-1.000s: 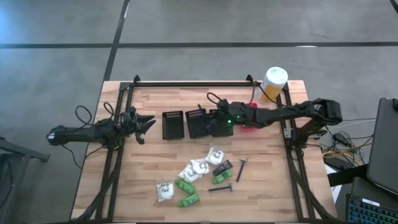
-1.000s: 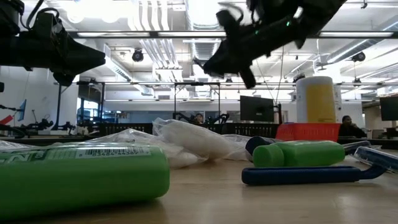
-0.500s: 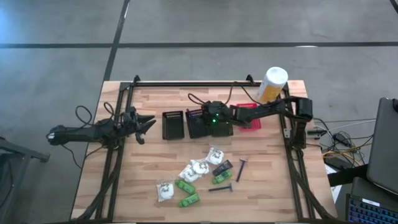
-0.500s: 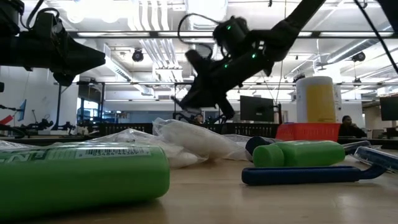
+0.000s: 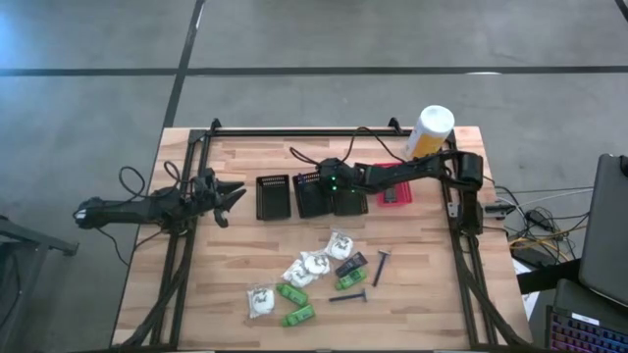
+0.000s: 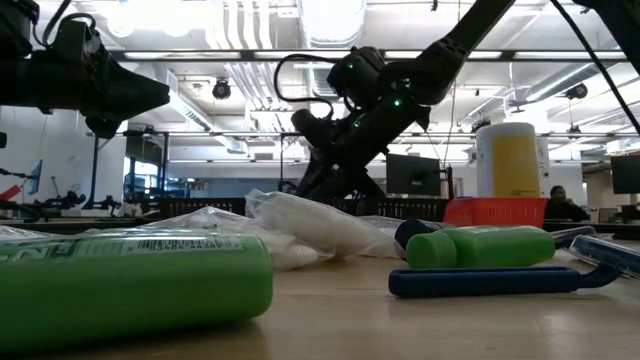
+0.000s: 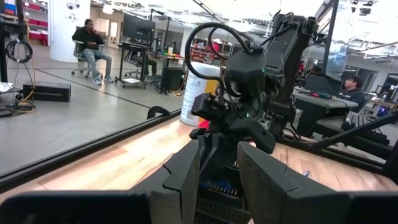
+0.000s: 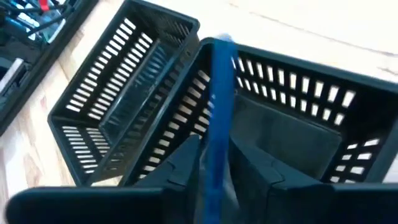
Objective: Pick & Place Travel size toiletries
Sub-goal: Put the top right blue razor into the middle black bin
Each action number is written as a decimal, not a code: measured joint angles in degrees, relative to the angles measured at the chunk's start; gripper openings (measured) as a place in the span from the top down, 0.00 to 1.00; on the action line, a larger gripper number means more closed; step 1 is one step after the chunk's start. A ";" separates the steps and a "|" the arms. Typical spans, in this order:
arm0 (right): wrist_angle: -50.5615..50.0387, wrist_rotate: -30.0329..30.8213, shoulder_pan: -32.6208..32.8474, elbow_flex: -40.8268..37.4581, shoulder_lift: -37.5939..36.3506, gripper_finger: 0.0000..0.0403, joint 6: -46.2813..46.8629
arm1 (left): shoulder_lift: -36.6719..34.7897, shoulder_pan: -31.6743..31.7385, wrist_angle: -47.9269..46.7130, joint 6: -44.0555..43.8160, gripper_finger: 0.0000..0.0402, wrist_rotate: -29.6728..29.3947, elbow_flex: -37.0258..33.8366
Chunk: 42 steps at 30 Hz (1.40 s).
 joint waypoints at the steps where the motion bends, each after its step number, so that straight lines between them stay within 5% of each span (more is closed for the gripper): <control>1: -0.11 0.32 0.00 -0.07 -0.04 0.77 0.00 | 0.00 0.00 0.00 -0.01 0.71 0.00 0.00; 9: -1.42 1.03 0.99 -0.49 -0.85 0.63 -1.01 | 0.00 0.00 0.02 -0.01 0.71 -0.02 0.00; 15: -12.86 1.28 5.28 -1.65 -7.89 0.55 -10.63 | 0.00 0.00 -0.05 -0.01 0.71 0.04 0.00; 22: -40.28 18.29 16.67 -6.76 -20.11 0.48 -7.99 | 0.25 0.00 -0.19 -0.03 0.71 0.36 0.00; 25: -45.27 20.62 21.77 -10.91 -25.99 0.47 -1.70 | 0.28 0.02 -0.17 -0.03 0.71 0.38 0.00; 34: -54.19 25.45 32.09 -25.81 -40.61 0.52 16.55 | 0.28 0.00 -0.11 -0.03 0.71 0.40 0.00; 42: -58.20 26.75 33.33 -34.60 -44.95 0.60 13.01 | 0.27 0.02 0.00 -0.01 0.71 0.14 0.00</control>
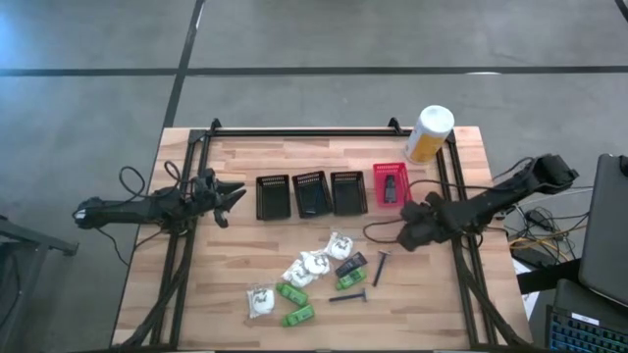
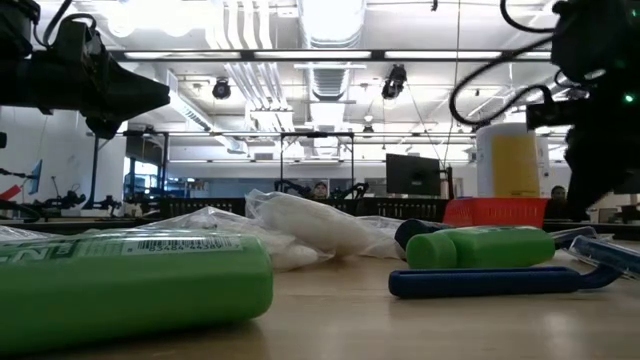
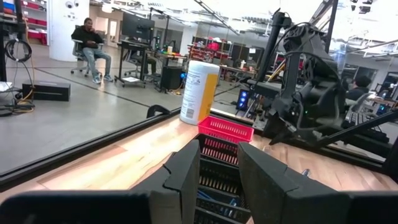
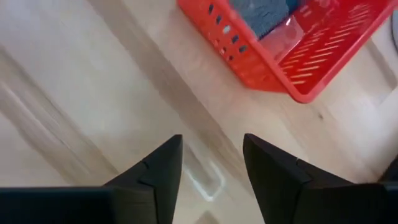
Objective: Pick & Place Travel size toiletries
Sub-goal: Put the top right blue razor into the middle black bin
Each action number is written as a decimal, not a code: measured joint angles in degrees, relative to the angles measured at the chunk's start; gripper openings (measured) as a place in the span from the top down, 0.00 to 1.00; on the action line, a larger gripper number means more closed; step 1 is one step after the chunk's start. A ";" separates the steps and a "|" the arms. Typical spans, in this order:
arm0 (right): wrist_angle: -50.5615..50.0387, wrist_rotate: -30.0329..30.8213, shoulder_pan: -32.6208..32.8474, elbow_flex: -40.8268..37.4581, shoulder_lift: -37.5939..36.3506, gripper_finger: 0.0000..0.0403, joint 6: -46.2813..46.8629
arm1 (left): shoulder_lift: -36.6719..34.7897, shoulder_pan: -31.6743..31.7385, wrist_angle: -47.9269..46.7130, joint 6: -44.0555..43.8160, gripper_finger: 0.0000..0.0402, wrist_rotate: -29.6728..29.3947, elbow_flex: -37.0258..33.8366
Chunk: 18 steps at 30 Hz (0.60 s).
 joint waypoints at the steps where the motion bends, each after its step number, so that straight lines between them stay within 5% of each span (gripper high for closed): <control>1: -0.01 -0.02 0.00 -0.50 -0.02 0.60 -1.92 | 0.01 0.00 0.11 0.00 0.71 -0.03 0.00; 18: 0.53 -4.74 0.11 -2.39 1.66 0.53 -10.69 | 0.01 0.00 0.31 0.00 0.71 -0.22 0.00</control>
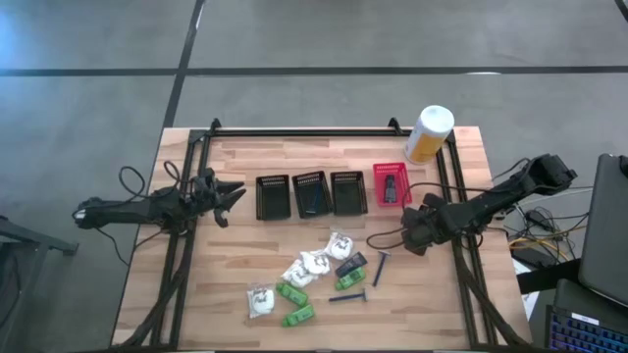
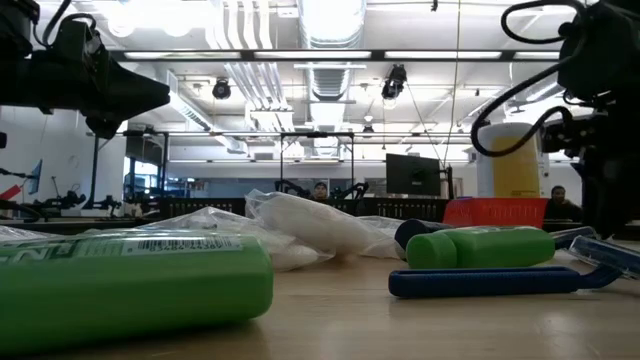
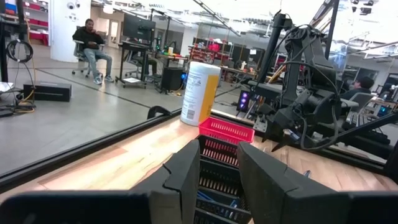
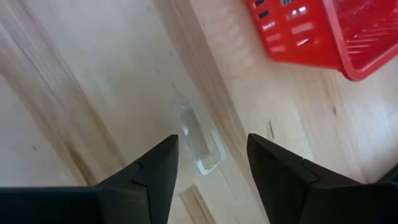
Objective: Pick & Place Travel size toiletries
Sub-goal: Put the top right blue razor into the middle black bin
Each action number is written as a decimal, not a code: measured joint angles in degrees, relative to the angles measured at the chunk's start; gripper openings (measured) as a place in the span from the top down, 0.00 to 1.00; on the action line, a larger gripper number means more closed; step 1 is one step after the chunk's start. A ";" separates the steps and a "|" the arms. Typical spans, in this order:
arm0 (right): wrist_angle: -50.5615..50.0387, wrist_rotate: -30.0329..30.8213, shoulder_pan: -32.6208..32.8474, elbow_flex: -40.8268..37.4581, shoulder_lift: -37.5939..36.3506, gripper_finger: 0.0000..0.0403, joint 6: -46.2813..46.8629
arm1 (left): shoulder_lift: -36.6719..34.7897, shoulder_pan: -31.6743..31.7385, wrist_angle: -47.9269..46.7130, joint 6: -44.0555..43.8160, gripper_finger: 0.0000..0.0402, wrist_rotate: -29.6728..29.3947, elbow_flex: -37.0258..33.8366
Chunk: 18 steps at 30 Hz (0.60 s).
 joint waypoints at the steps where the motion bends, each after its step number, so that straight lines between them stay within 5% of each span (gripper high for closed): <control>1: 0.10 0.16 0.00 0.00 0.16 0.53 -0.41 | -0.01 -0.01 0.00 0.00 0.71 0.00 0.00; 18: 5.29 1.29 0.00 -0.99 0.63 0.65 -3.61 | 0.00 -0.01 -0.02 0.01 0.71 0.02 0.00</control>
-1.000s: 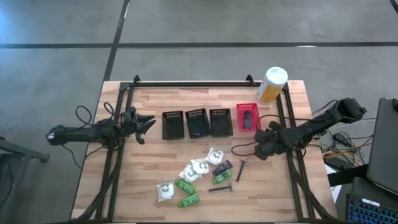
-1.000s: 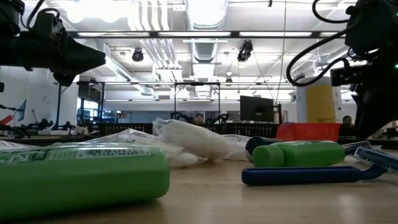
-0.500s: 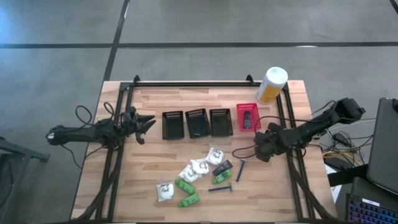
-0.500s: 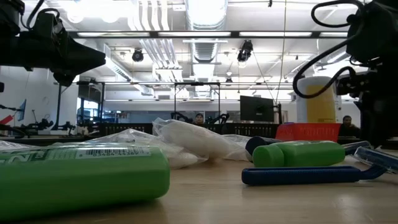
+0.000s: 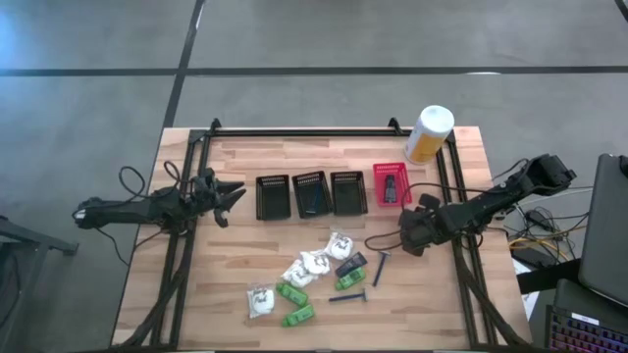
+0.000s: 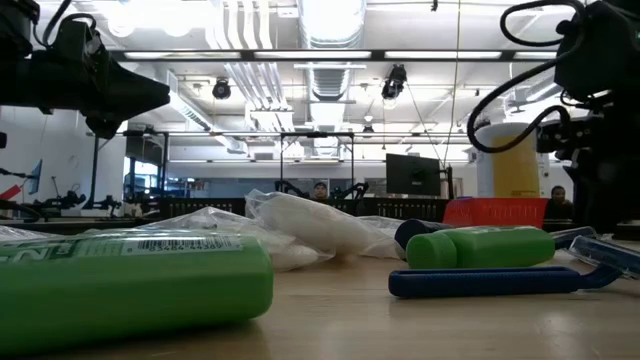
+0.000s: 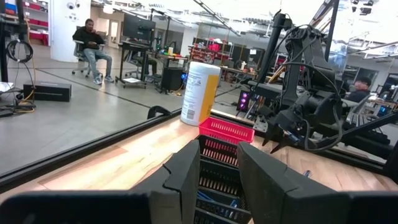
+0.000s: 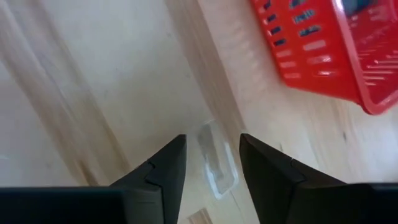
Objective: Pick & Place Travel size toiletries
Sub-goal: Put the top right blue razor into the middle black bin
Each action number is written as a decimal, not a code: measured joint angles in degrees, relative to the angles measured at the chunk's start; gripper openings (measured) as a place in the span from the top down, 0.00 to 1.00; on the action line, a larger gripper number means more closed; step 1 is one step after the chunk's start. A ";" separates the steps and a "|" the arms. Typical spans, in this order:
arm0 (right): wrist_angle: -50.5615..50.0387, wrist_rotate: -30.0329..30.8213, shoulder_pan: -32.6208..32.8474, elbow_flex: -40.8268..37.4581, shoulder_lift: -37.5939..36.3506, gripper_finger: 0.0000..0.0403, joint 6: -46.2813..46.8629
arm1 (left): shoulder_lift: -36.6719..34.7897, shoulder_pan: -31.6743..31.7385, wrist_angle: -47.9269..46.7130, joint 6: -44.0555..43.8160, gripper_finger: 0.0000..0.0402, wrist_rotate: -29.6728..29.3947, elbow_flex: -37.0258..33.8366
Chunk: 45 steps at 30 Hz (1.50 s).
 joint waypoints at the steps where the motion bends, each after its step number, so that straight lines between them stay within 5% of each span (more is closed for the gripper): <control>1: 0.00 -0.02 0.00 -0.05 0.02 0.66 -0.27 | 0.00 0.00 0.00 -0.01 0.71 0.00 0.00; 15: 0.63 -1.55 0.00 -1.37 -0.04 0.77 -0.29 | 0.00 0.01 -0.02 0.00 0.71 0.01 0.00; 27: 0.90 -2.87 0.00 -1.40 -0.04 0.96 0.96 | -0.02 -0.01 -0.02 -0.01 0.71 0.02 0.00; 45: 6.72 0.39 -0.28 9.30 -0.04 0.97 1.47 | -0.02 -0.01 -0.02 -0.01 0.71 0.02 0.00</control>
